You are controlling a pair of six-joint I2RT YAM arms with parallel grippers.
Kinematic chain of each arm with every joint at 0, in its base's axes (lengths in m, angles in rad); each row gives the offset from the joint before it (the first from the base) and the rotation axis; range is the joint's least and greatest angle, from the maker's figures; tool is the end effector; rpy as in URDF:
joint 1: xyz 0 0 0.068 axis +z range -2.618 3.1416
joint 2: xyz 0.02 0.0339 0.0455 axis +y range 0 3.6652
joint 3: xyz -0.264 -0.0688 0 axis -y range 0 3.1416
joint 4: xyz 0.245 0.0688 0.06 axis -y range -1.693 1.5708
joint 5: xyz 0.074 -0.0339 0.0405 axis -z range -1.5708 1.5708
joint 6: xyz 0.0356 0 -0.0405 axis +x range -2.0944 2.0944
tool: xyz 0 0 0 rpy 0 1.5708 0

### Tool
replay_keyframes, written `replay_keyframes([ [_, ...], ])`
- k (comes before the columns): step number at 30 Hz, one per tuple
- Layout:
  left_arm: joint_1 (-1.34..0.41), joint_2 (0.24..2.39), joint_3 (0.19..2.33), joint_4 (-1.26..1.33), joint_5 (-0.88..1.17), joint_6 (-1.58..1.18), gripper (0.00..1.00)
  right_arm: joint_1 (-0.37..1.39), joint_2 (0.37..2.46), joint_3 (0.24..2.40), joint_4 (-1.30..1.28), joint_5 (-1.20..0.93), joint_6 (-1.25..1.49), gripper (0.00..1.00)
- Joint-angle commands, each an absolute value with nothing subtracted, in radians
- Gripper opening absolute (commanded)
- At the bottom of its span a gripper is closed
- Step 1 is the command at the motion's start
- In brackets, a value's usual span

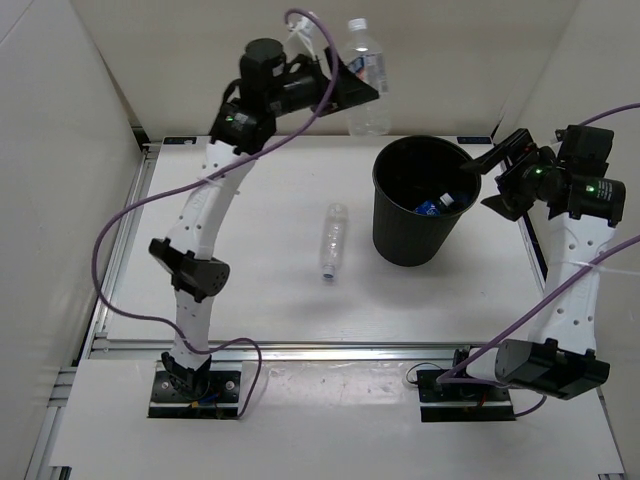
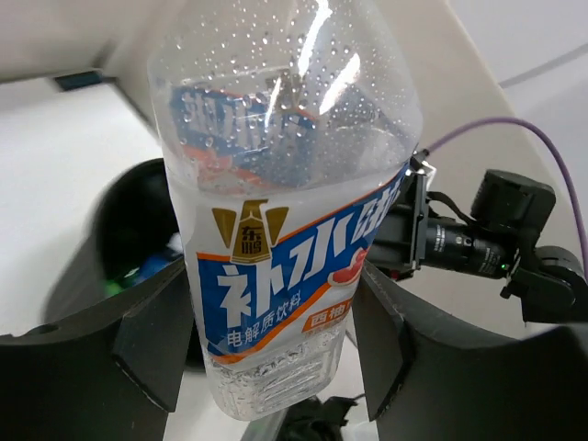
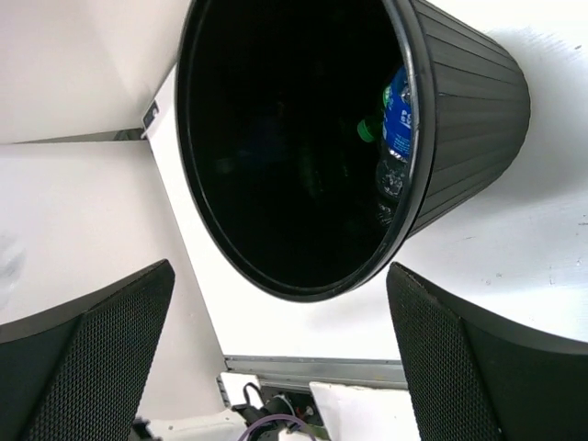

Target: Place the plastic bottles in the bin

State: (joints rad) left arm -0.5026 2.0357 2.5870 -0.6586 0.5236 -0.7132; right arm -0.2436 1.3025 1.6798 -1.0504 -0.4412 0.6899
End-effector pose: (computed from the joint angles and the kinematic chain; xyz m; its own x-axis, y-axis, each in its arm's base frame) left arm 0.3594 -0.2178 0.5177 -0.6289 -0.3008 -0.7169 0.5836 0.4266 -0.6910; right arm 0.2353 -0.0428 0.4479 -0.5341 0.7258 -0.4336 0.3034 0.6433 0.7030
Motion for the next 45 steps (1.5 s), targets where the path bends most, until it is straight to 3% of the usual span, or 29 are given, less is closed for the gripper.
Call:
replay_keyframes([
  [1,-0.567,2.190,2.615,-0.517,0.640,-0.801,0.60,-0.250,1.272,1.671,-1.012,-0.459,0.657,1.00],
  [5,-0.613,2.218,2.560,-0.479,0.640,-0.809,0.63,-0.250,1.240,1.631,-1.012,-0.449,0.657,1.00],
  [7,-0.652,2.207,2.533,-0.479,0.640,-0.798,0.70,-0.250,1.239,1.617,-1.012,-0.449,0.647,1.00],
  [8,-0.661,2.207,2.533,-0.479,0.640,-0.798,0.82,-0.250,1.239,1.606,-1.012,-0.449,0.647,1.00],
  [9,-0.670,2.224,2.533,-0.479,0.650,-0.798,1.00,-0.250,1.239,1.606,-1.012,-0.459,0.647,1.00],
  [12,-0.670,2.217,2.574,-0.479,0.650,-0.786,1.00,-0.250,1.250,1.595,-0.990,-0.468,0.647,1.00],
  [16,-0.577,2.000,2.476,-0.479,0.569,-0.718,1.00,-0.250,1.259,1.595,-0.979,-0.468,0.657,1.00],
  [19,-0.493,1.858,2.295,-0.489,0.525,-0.609,1.00,-0.250,1.269,1.585,-0.969,-0.468,0.657,1.00],
  [23,-0.434,1.592,1.876,-0.489,0.305,-0.543,1.00,-0.250,1.278,1.574,-0.960,-0.479,0.666,1.00],
  [25,-0.390,1.546,1.596,-0.489,0.294,-0.555,1.00,-0.250,1.287,1.574,-0.951,-0.488,0.666,1.00],
  [28,-0.370,1.546,1.499,-0.498,0.295,-0.520,1.00,-0.250,1.298,1.574,-0.951,-0.499,0.666,1.00],
  [38,-0.411,1.684,1.388,-0.555,-0.063,-0.480,1.00,-0.250,1.325,1.623,-0.960,-0.537,0.666,1.00],
  [45,-0.411,1.825,1.420,-0.555,0.046,-0.506,1.00,-0.250,1.354,1.644,-0.969,-0.568,0.666,1.00],
])
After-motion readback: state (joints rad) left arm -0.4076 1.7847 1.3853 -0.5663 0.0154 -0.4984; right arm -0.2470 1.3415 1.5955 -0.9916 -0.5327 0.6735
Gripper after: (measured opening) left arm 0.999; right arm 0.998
